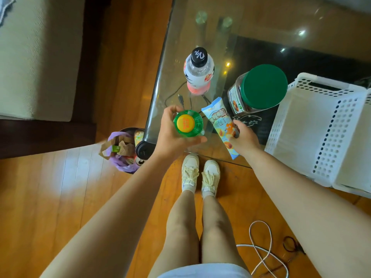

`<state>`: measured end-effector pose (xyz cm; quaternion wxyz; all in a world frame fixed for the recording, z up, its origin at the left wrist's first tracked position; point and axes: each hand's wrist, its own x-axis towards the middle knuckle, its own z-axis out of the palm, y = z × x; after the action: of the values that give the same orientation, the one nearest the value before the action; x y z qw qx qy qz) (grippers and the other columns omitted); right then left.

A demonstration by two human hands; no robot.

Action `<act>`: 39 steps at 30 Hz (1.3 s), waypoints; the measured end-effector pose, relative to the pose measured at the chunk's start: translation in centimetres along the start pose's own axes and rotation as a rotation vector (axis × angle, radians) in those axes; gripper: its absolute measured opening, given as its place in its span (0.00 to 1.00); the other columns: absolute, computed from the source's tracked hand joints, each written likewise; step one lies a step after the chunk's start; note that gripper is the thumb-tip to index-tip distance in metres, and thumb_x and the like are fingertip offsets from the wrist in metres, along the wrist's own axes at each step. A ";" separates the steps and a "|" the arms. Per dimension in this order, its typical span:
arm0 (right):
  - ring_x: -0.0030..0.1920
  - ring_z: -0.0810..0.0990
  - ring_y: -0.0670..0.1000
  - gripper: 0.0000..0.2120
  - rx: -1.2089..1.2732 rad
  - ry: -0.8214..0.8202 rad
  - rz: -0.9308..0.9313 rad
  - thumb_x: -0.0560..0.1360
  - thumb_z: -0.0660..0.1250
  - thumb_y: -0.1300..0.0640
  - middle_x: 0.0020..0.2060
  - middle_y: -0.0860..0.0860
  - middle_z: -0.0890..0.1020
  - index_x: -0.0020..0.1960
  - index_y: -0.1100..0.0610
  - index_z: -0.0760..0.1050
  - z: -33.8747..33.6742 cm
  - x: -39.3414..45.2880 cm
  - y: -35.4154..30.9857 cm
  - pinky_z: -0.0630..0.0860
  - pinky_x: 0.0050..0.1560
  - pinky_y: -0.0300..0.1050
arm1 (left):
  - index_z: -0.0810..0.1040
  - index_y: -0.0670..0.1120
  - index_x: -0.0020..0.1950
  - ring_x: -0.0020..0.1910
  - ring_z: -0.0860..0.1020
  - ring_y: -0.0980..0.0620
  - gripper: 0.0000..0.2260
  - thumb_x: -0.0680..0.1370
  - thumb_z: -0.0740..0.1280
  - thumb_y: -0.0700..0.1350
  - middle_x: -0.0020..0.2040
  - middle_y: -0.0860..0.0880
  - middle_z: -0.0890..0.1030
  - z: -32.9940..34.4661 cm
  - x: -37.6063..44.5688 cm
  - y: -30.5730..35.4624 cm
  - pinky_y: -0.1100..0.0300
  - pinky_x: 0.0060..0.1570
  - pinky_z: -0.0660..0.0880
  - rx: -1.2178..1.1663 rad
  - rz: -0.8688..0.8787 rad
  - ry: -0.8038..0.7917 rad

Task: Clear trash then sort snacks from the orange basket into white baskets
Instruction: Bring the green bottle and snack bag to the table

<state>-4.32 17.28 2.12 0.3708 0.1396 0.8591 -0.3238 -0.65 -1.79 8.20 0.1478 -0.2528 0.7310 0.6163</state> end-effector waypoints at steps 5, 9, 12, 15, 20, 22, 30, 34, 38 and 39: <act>0.69 0.67 0.56 0.30 0.023 -0.030 0.088 0.75 0.66 0.61 0.71 0.54 0.66 0.73 0.52 0.59 -2.5 -3.3 0.1 0.69 0.63 0.54 | 0.52 0.43 0.75 0.67 0.62 0.53 0.49 0.62 0.79 0.35 0.68 0.49 0.62 -0.5 -1.7 1.2 0.73 0.61 0.62 0.097 -0.206 0.005; 0.68 0.69 0.56 0.28 0.053 -0.079 0.123 0.75 0.65 0.61 0.69 0.55 0.69 0.73 0.53 0.60 -4.8 -7.7 -0.3 0.69 0.63 0.52 | 0.48 0.45 0.76 0.73 0.60 0.47 0.48 0.67 0.76 0.39 0.74 0.46 0.60 -2.6 -5.5 2.5 0.57 0.65 0.64 0.129 -0.508 0.046; 0.62 0.73 0.56 0.23 0.103 -0.118 0.124 0.75 0.64 0.62 0.63 0.56 0.75 0.69 0.54 0.66 -5.7 -12.1 -0.8 0.71 0.61 0.52 | 0.55 0.47 0.75 0.68 0.68 0.47 0.37 0.73 0.71 0.40 0.72 0.44 0.66 -5.0 -9.9 3.4 0.55 0.58 0.71 -0.090 -0.620 0.108; 0.55 0.77 0.53 0.19 0.201 -0.174 0.168 0.76 0.63 0.62 0.58 0.56 0.77 0.65 0.55 0.69 -6.3 -16.1 -1.5 0.76 0.54 0.48 | 0.64 0.45 0.71 0.62 0.74 0.47 0.23 0.77 0.66 0.43 0.66 0.44 0.74 -6.5 -14.9 3.8 0.54 0.56 0.70 -0.271 -0.629 0.147; 0.45 0.79 0.49 0.15 0.147 -0.264 0.159 0.75 0.64 0.63 0.47 0.52 0.80 0.61 0.55 0.73 -5.1 -20.6 -2.7 0.76 0.48 0.46 | 0.75 0.46 0.55 0.28 0.75 0.59 0.07 0.78 0.63 0.42 0.39 0.49 0.79 -8.2 -23.2 1.8 0.63 0.33 0.70 -0.491 -0.586 0.360; 0.43 0.79 0.49 0.14 0.056 -0.291 0.134 0.75 0.63 0.64 0.43 0.52 0.80 0.60 0.55 0.73 -4.1 -21.7 -3.5 0.76 0.44 0.44 | 0.76 0.47 0.48 0.22 0.71 0.59 0.02 0.78 0.64 0.42 0.34 0.50 0.77 -8.7 -26.6 0.1 0.65 0.29 0.65 -0.560 -0.623 0.457; 0.32 0.74 0.50 0.10 -0.390 -0.446 -0.040 0.76 0.60 0.65 0.34 0.54 0.77 0.56 0.59 0.74 3.7 -25.4 -7.6 0.70 0.30 0.40 | 0.75 0.45 0.40 0.26 0.65 0.54 0.06 0.78 0.63 0.41 0.32 0.48 0.73 -8.2 -41.6 -9.7 0.65 0.26 0.60 -0.850 -0.818 0.781; 0.33 0.74 0.50 0.08 -0.559 -0.529 -0.167 0.77 0.61 0.64 0.36 0.54 0.77 0.54 0.58 0.74 10.0 -29.1 -9.9 0.70 0.30 0.39 | 0.75 0.43 0.38 0.18 0.67 0.57 0.08 0.77 0.64 0.40 0.29 0.47 0.74 -6.4 -49.2 -14.7 0.68 0.22 0.62 -0.989 -0.973 0.965; 0.35 0.76 0.50 0.07 -0.682 -0.608 -0.275 0.78 0.60 0.62 0.38 0.54 0.78 0.54 0.57 0.73 16.8 -34.3 -11.6 0.71 0.31 0.39 | 0.72 0.43 0.35 0.29 0.70 0.50 0.11 0.78 0.63 0.43 0.31 0.45 0.74 -4.9 -56.1 -19.5 0.62 0.30 0.65 -1.238 -1.106 1.057; 0.35 0.76 0.50 0.07 -0.702 -0.629 -0.296 0.78 0.60 0.62 0.38 0.54 0.79 0.54 0.56 0.72 18.4 -35.8 -11.9 0.72 0.32 0.39 | 0.72 0.42 0.36 0.29 0.70 0.49 0.11 0.78 0.62 0.43 0.32 0.45 0.74 -4.6 -57.7 -20.5 0.62 0.29 0.65 -1.282 -1.125 1.055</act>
<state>24.56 -3.78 24.08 0.5870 -0.2219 0.7733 -0.0904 58.92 2.20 22.59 -0.0896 -0.8346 0.0073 0.5435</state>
